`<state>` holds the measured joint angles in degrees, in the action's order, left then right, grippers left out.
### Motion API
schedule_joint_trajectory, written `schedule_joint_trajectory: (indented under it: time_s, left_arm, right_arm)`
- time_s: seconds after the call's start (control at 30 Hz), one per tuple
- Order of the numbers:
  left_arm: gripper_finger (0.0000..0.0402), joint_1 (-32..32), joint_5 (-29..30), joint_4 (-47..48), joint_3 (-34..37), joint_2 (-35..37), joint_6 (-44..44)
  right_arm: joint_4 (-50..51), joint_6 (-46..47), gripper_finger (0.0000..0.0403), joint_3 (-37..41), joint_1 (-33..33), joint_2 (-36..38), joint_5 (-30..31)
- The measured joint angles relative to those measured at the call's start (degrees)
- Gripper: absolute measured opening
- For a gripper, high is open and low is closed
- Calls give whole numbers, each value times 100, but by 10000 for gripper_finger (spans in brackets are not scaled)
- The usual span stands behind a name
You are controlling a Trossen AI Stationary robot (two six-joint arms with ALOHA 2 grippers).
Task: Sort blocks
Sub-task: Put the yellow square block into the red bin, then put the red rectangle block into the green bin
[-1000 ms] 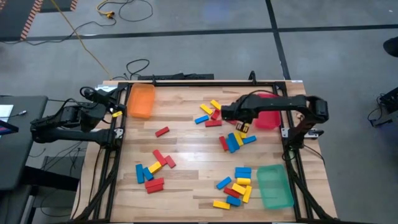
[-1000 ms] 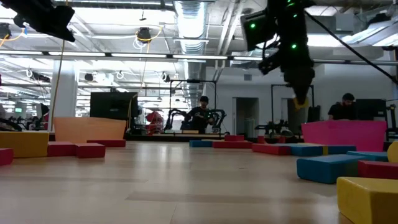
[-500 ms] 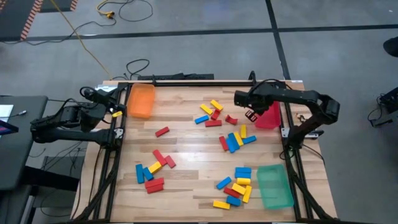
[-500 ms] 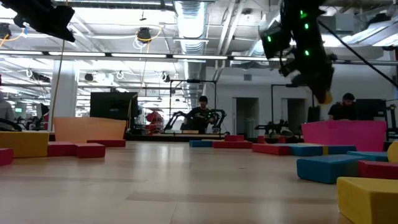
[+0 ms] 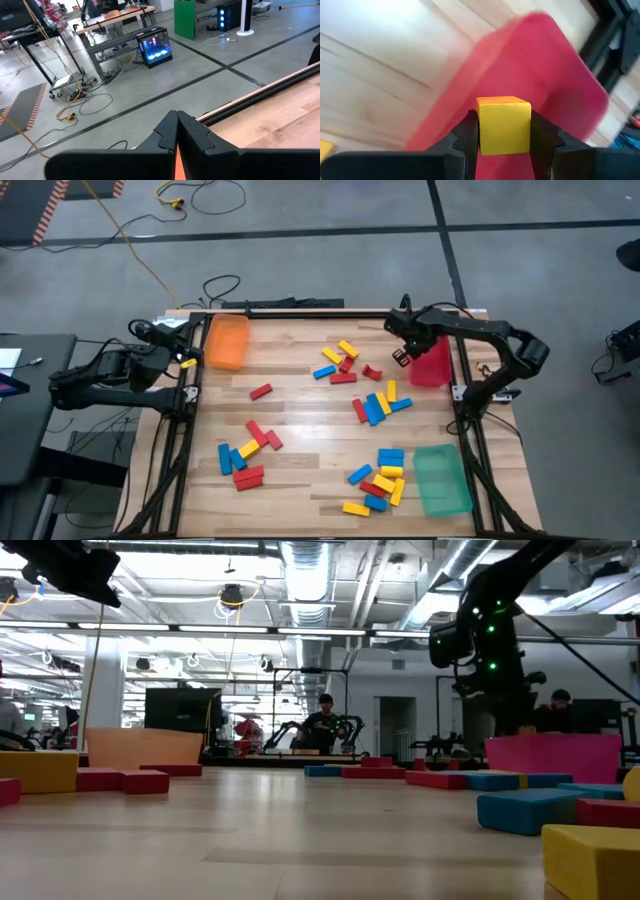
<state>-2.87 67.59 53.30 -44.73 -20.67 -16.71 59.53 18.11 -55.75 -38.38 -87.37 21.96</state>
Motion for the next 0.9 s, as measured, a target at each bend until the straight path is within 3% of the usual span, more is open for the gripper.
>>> schedule_joint_trajectory:
  time_s: [0.17,0.47,0.9]
  left_arm:
    - [4,-2,2,0,0,0,0]
    - [4,-2,2,0,0,0,-2]
    - [4,-1,2,0,-2,0,0]
  right_arm:
    - [-499,-206,137,0,-82,0,-463]
    - [-682,-255,153,0,-62,0,-560]
    - [-521,-162,235,0,80,4,-560]
